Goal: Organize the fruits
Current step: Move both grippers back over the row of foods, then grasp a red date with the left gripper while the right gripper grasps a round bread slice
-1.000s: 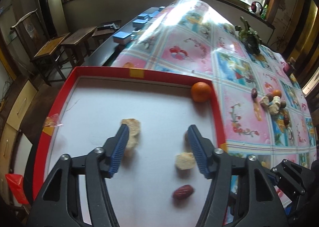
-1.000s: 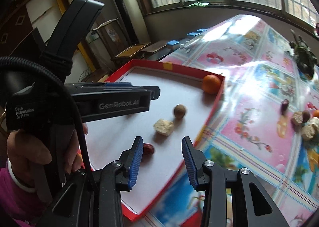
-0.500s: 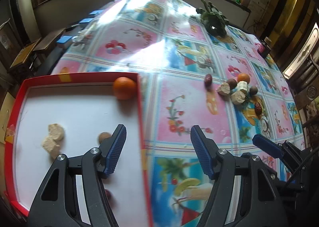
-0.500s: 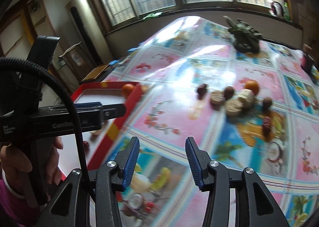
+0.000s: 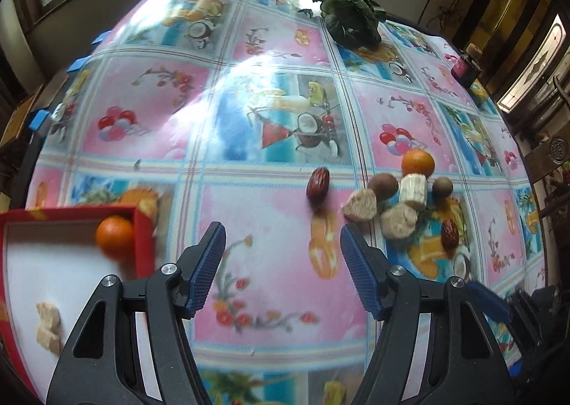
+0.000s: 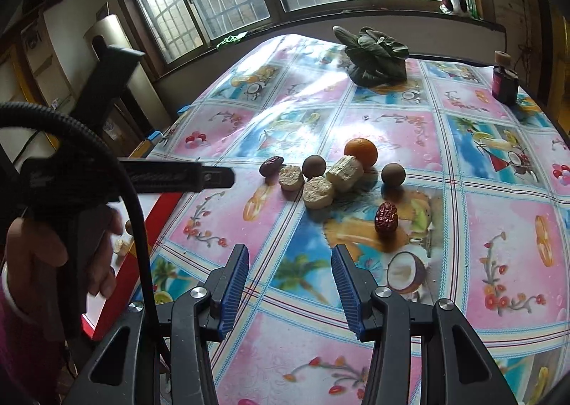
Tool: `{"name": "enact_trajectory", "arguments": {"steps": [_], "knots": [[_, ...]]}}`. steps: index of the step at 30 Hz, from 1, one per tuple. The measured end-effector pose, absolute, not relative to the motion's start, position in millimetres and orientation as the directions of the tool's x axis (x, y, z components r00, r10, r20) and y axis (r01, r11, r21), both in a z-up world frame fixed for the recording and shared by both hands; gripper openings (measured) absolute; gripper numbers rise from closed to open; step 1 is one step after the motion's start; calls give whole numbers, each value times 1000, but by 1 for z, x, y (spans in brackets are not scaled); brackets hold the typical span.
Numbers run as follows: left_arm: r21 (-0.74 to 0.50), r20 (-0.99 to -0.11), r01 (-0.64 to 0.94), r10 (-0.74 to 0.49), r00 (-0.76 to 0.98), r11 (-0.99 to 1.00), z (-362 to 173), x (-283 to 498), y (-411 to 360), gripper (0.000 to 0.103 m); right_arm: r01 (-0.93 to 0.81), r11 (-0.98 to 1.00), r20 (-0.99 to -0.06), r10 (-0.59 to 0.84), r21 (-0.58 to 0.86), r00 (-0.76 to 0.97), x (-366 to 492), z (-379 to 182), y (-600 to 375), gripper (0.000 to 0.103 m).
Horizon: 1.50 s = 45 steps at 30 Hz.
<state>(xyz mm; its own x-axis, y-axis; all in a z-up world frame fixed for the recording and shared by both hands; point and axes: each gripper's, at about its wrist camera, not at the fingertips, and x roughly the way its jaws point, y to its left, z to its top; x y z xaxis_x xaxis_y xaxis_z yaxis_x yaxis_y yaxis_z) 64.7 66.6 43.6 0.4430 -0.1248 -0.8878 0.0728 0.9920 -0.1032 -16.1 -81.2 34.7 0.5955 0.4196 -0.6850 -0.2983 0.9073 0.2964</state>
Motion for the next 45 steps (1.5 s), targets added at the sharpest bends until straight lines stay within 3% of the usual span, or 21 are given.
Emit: {"name": "enact_trajectory", "arguments": {"steps": [12,16,28,29,31,32,38,45], "knots": [[-122,-903,82,-145,404,989,17,110,50,66,-297,902,-693,430,312,578,6,28,-87,47],[-94,-900,101,-128,417,990,17,109,48,52,-308,899,-697,436,311,570,21,24,-80,47],[-65,-902,117,-108,418,991,17,104,46,51,-344,926,-761,336,158,556,66,5,-53,45],[-58,-901,122,-105,421,991,16,103,45,48,-344,929,-764,321,138,560,69,3,-51,33],[-35,-896,127,-87,434,991,17,102,45,20,-347,932,-757,302,105,580,70,2,-48,29],[-39,-898,120,-88,432,992,17,103,47,16,-344,932,-757,306,115,578,71,2,-49,29],[-81,-891,102,-118,438,992,26,84,65,16,-340,932,-743,318,129,589,47,12,-55,29],[-111,-853,135,-164,495,985,54,32,79,16,-320,922,-662,380,217,646,1,36,-63,29]]}}
